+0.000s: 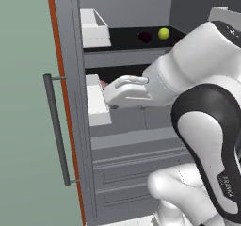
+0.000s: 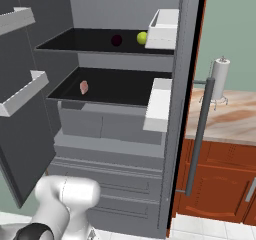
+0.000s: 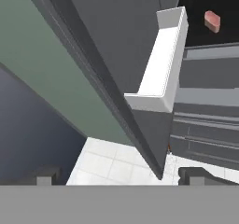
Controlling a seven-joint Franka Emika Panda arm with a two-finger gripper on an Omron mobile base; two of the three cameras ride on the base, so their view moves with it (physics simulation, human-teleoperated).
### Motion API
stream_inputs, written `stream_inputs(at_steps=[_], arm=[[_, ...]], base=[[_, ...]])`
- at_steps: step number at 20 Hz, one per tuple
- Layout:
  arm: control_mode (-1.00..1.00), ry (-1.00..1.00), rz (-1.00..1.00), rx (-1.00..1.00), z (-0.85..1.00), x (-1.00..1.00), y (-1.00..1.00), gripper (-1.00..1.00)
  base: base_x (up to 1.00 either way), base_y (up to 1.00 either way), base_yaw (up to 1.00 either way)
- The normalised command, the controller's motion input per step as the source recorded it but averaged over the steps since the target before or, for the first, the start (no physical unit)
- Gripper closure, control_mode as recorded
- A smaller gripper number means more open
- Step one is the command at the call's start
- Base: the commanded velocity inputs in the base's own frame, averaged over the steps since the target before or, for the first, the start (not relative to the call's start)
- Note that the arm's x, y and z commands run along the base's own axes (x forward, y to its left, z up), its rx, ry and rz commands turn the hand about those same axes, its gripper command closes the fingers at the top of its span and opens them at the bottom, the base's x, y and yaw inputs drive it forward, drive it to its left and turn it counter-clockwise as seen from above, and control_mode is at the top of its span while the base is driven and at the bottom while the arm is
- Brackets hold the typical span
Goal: Open the fridge, remove the pear, eggplant, and steak, and place them on any counter.
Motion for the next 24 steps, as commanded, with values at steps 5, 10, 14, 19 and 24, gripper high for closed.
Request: stream_inputs(at_steps=[5, 10, 14, 19, 24], arm=[[-1.0, 0.05, 0.0, 0.0, 0.26, -0.33, -0.7, -1.0], [-1.0, 0.19, -0.05, -0.02, -0.02, 0.22, -0.7, -1.0], [-1.0, 0.0, -0.08, -0.12, -0.17, 0.29, -0.63, -1.0], [-1.0, -0.02, -0.06, -0.22, -0.02, 0.03, -0.54, -1.0], [-1.0, 0.0, -0.05, -0.13, 0.06, 0.0, -0.42, -1.0]], base=[[0.0, 0.0, 0.0], [0.0, 0.0, 0.0], [0.0, 0.0, 0.0], [0.0, 0.0, 0.0], [0.0, 0.0, 0.0]])
